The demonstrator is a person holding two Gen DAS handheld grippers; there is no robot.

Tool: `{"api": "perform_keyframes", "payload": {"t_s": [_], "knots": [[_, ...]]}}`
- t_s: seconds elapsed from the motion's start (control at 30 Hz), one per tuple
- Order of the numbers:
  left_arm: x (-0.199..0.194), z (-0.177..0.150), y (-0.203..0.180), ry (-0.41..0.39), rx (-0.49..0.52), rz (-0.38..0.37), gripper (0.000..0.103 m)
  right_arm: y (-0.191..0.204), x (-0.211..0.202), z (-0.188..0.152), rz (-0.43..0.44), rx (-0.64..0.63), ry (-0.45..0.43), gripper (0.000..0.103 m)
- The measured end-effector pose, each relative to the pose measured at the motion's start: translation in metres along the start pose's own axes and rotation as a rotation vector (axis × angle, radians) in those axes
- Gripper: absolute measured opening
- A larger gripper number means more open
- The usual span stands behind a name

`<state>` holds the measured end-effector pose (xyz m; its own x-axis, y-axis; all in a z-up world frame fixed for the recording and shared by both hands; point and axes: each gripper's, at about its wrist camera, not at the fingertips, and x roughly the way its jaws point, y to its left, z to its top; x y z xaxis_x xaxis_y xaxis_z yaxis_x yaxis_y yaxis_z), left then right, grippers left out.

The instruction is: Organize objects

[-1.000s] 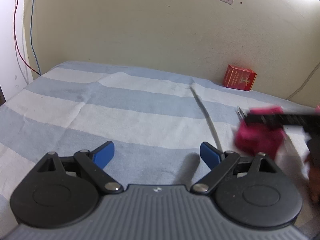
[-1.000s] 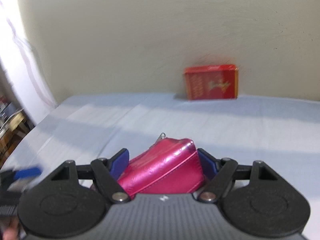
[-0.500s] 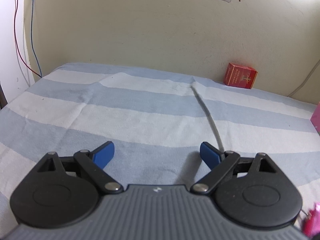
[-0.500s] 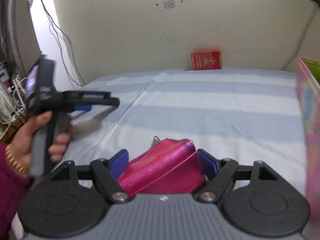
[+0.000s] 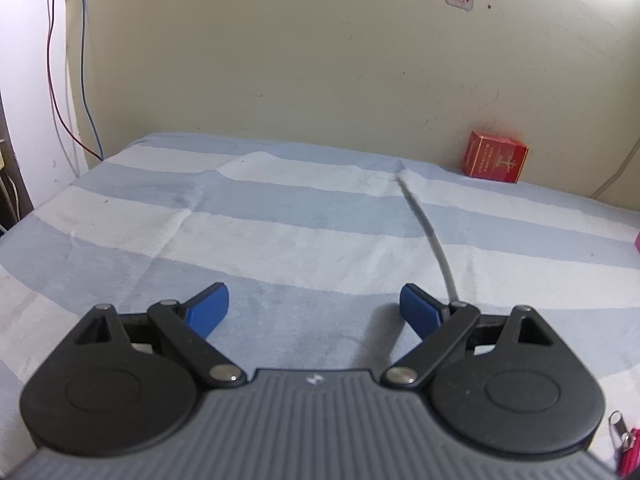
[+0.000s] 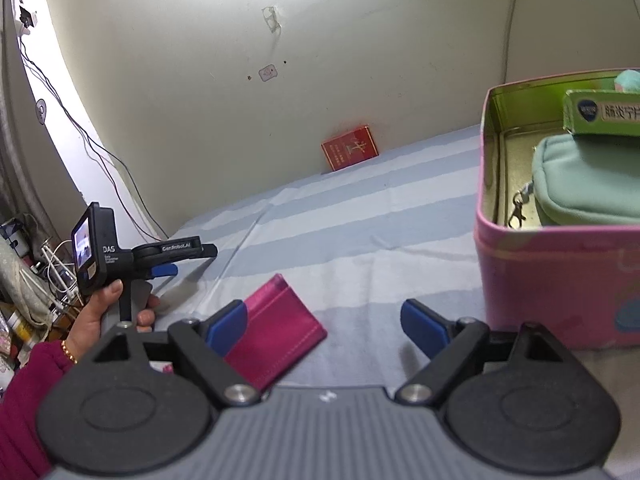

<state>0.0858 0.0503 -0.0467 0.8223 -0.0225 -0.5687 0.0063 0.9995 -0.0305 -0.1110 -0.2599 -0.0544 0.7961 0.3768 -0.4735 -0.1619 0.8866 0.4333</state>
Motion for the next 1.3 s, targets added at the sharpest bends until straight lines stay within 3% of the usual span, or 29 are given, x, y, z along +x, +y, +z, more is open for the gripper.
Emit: {"api": "perform_keyframes", "payload": {"t_s": [0.4, 0.6, 0.93, 1.13, 1.3], "knots": [[-0.005, -0.006, -0.008, 0.030, 0.048, 0.054, 0.094, -0.016, 0.003, -0.003, 0.018, 0.035, 0.014, 0.088], [-0.048, -0.034, -0.002, 0.033, -0.012, 0.030, 0.094, -0.017, -0.002, -0.004, 0.024, 0.061, -0.005, 0.089], [-0.121, -0.072, -0.031, -0.024, 0.054, 0.001, 0.094, -0.004, 0.001, 0.003, 0.051, 0.013, 0.000, 0.088], [-0.140, -0.083, -0.040, -0.032, 0.076, -0.026, 0.094, 0.026, 0.022, 0.024, 0.049, -0.074, -0.013, 0.088], [-0.146, -0.092, -0.044, -0.040, 0.108, -0.005, 0.094, 0.028, 0.054, 0.036, 0.043, -0.068, 0.049, 0.087]]}}
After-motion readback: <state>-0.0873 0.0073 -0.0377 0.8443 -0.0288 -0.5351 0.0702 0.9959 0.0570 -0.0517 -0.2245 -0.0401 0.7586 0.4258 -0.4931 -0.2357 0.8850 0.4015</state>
